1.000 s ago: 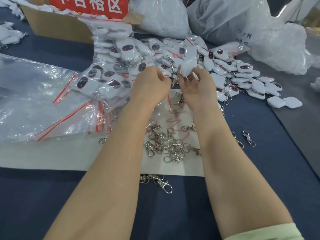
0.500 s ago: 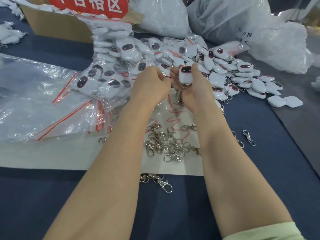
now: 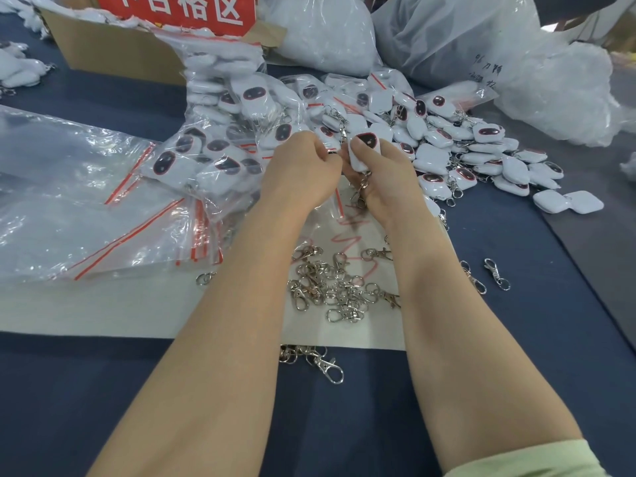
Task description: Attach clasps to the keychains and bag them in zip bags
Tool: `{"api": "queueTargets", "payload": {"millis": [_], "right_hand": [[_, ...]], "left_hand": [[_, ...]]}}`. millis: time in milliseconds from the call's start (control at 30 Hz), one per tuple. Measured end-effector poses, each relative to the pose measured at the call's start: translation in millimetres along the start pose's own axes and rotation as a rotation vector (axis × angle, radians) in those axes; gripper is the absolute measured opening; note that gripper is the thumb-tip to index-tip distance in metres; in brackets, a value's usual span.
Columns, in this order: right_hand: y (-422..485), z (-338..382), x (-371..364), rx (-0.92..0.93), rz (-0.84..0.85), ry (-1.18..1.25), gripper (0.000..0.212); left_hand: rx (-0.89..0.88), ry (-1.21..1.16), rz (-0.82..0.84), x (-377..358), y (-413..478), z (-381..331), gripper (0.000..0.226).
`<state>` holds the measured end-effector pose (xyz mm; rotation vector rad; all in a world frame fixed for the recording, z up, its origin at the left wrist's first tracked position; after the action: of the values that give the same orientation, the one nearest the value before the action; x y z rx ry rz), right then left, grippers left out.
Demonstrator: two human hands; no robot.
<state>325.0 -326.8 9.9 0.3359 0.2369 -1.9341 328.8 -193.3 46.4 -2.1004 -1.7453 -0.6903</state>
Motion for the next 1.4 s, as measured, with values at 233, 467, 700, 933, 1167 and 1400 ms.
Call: {"api": "queueTargets", "payload": {"millis": [233, 467, 700, 933, 1167, 1400], "right_hand": [[-5.9, 4.3, -5.9, 0.062, 0.092, -0.023, 0.007], [-4.2, 2.3, -6.3, -0.013, 0.027, 0.084, 0.019], [-5.6, 5.4, -4.2, 0.024, 0.005, 0.078, 0.022], [-5.3, 2.9, -7.5, -0.008, 0.070, 0.032, 0.030], [-6.1, 8.3, -8.6, 0.021, 0.080, -0.022, 0.027], [-9.5, 24.5, -15.1, 0.033, 0.008, -0.445, 0.017]], "left_hand": [[-0.003, 0.010, -0.012, 0.6, 0.6, 0.3, 0.023], [-0.007, 0.022, -0.018, 0.4, 0.6, 0.8, 0.021], [-0.011, 0.014, -0.007, -0.6, -0.6, 0.4, 0.019], [-0.005, 0.005, -0.007, -0.5, -0.9, 0.0, 0.019], [-0.006, -0.003, -0.002, -0.4, -1.2, -0.9, 0.020], [-0.055, -0.070, -0.068, 11.2, -0.6, -10.1, 0.018]]}}
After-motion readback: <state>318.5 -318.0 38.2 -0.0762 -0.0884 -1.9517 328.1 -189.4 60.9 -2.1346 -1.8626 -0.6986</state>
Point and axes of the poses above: each hand's wrist, its own y-axis towards the middle knuckle, its own x-axis out of the back of the hand, z = x × y, the point moved 6 cm from there along y, towards the middle knuckle
